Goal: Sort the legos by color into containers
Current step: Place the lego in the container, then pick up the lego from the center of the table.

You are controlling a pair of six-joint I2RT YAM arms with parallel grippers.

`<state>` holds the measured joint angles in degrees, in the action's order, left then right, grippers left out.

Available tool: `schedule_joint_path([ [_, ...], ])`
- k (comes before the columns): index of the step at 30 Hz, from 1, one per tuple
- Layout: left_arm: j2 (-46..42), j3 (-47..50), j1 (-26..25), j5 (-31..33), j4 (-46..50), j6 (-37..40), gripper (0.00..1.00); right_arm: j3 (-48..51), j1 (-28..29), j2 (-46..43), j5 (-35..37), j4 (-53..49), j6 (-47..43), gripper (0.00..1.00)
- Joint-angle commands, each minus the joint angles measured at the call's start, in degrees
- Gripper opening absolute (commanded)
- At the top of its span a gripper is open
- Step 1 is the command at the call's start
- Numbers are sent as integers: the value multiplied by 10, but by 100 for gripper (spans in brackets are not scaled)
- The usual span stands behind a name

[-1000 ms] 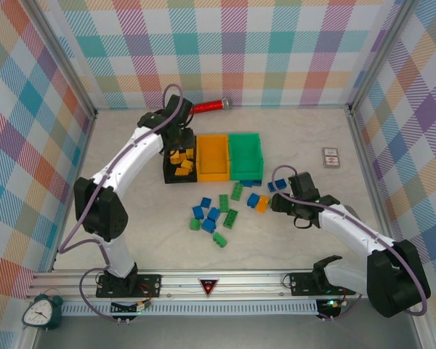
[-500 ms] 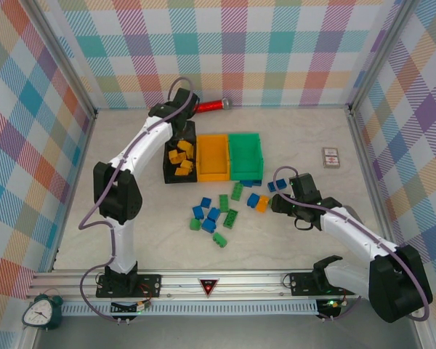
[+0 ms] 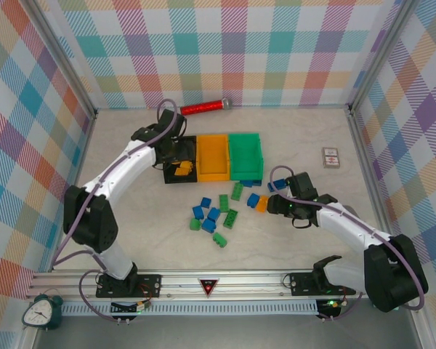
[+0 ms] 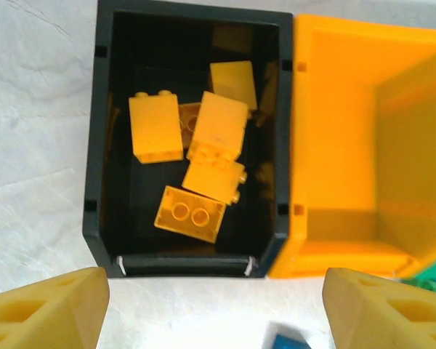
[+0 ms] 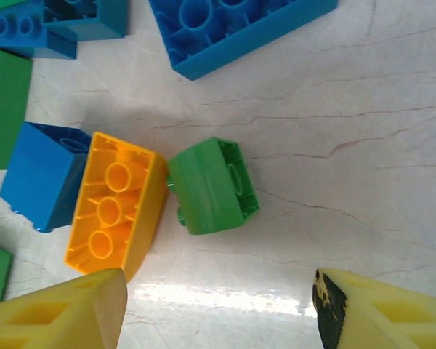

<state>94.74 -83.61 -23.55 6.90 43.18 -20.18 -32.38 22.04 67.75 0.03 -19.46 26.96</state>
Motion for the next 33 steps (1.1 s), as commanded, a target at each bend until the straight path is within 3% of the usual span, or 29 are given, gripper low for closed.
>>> schedule_joint_path([
  [1, -37, 37, -8, -40, -16, -14, 77, -26, 14, 7, -22, 0, 26, 68],
  [13, -126, 196, -43, -52, -87, -69, 77, -67, 85, 98, 13, 13, 86, 62],
  [19, -130, 218, -75, -32, -87, -76, 77, -104, 87, 160, 39, 18, 85, 61],
  [33, -155, 248, -78, -19, -87, -84, 77, -158, 87, 248, 30, 17, 75, 66],
])
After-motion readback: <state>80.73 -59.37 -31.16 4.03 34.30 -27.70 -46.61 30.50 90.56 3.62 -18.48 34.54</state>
